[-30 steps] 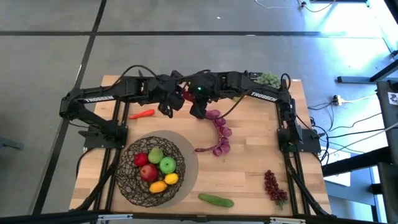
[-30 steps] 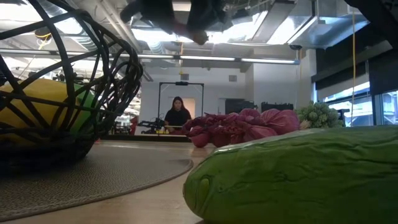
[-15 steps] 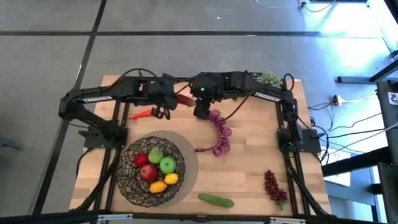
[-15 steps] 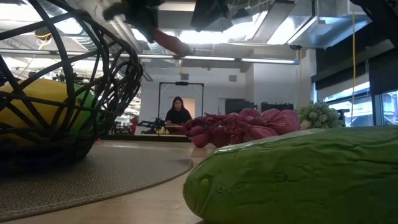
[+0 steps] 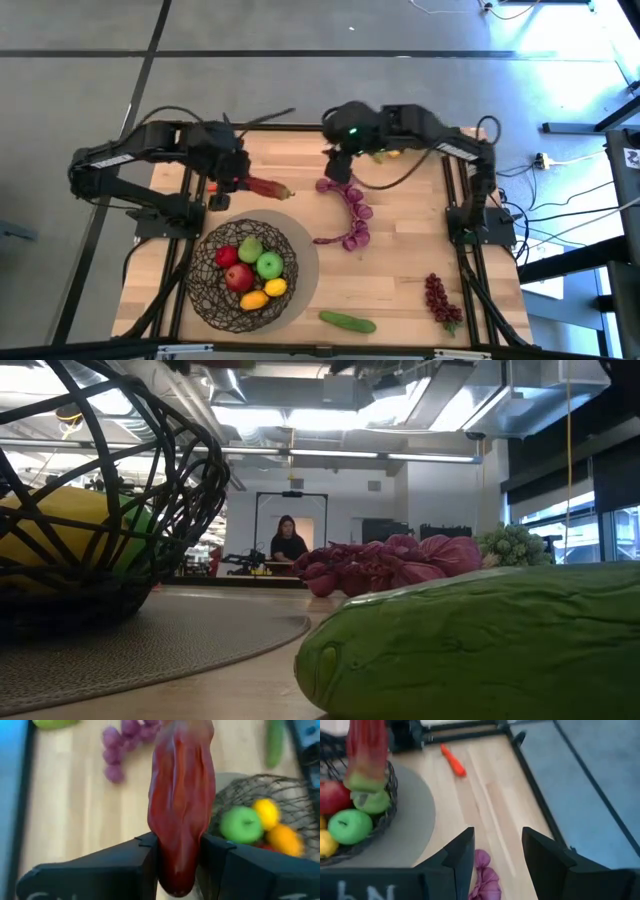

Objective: Build produce basket
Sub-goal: Put the red chili pepper into the black wire basket

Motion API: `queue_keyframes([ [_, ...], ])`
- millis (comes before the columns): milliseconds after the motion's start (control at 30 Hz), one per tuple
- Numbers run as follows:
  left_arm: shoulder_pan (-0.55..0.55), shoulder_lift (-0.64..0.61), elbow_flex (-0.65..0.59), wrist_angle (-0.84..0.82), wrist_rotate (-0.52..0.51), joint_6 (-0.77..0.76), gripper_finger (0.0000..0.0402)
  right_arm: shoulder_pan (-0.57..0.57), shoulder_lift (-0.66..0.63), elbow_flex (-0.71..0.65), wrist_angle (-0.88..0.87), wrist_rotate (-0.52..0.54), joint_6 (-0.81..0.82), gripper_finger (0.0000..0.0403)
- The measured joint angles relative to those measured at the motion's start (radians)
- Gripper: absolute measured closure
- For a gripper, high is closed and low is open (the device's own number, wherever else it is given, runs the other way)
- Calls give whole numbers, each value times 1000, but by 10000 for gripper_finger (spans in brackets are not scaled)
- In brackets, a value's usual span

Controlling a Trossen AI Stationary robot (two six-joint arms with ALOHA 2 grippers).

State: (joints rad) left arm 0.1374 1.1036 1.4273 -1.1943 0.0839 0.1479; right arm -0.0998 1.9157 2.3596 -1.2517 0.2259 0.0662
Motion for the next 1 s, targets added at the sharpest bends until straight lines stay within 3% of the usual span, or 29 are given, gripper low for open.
queue_keyframes([
  [200, -72, -59, -3, -108, 33, -174, 332, 3, -20, -5, 0, 0, 0, 244],
  [433, -174, -88, -12, -150, 144, -346, 332, 14, -47, -5, 0, 0, -16, 244],
  [633, -256, -148, -144, -116, 173, -489, 332, 38, -58, -4, 1, -2, -15, 244],
  [1000, -352, -290, -495, 304, 218, -628, 332, 82, -62, -4, 8, -2, 36, 244],
])
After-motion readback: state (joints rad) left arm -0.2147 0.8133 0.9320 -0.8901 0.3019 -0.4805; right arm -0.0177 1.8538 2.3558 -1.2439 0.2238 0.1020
